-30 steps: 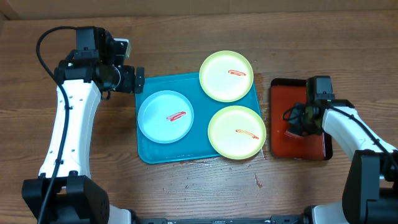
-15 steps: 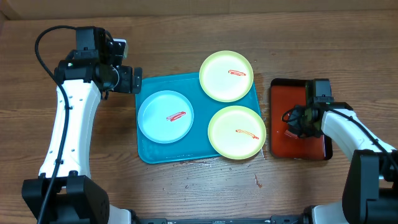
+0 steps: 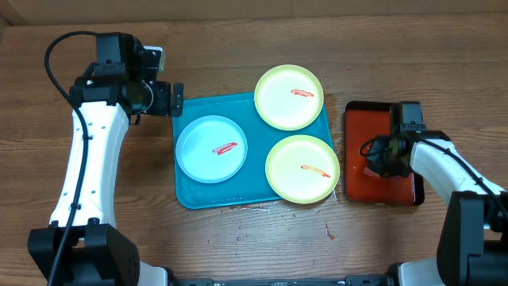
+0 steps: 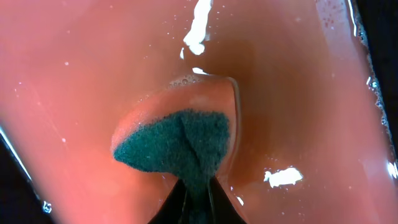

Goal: Clean dirty plates on tray and stack at the side
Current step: 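Grasp the green-orange sponge with the right gripper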

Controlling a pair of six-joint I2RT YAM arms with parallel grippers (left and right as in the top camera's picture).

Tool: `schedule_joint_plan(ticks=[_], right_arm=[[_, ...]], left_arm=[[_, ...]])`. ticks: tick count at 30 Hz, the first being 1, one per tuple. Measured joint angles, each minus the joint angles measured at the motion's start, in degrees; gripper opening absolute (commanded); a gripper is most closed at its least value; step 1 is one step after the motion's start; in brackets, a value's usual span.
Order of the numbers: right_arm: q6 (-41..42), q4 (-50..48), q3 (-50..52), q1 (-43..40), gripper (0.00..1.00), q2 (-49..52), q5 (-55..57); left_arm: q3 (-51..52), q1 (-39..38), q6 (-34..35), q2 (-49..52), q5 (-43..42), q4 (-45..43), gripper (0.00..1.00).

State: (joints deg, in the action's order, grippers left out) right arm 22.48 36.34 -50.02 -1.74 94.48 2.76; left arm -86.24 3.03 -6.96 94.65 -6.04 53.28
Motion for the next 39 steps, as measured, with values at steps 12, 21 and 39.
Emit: schedule_joint_plan(ticks=[12, 21, 39], right_arm=[[0.0, 0.6, 0.1, 0.0, 0.26, 0.0, -0.3], [0.0, -0.3, 0.2, -0.1, 0.09, 1.4, -1.2], [0.0, 2.8, -2.1, -0.3, 0.04, 2.7, -2.1]], left_arm=[[0.0, 0.0, 2.3, 0.0, -0.7, -0.9, 1.0], [0.0, 0.0, 2.5, 0.2, -0.8, -4.5, 0.94], [0.0, 0.0, 2.6, 7.5, -2.6, -7.8, 0.87]])
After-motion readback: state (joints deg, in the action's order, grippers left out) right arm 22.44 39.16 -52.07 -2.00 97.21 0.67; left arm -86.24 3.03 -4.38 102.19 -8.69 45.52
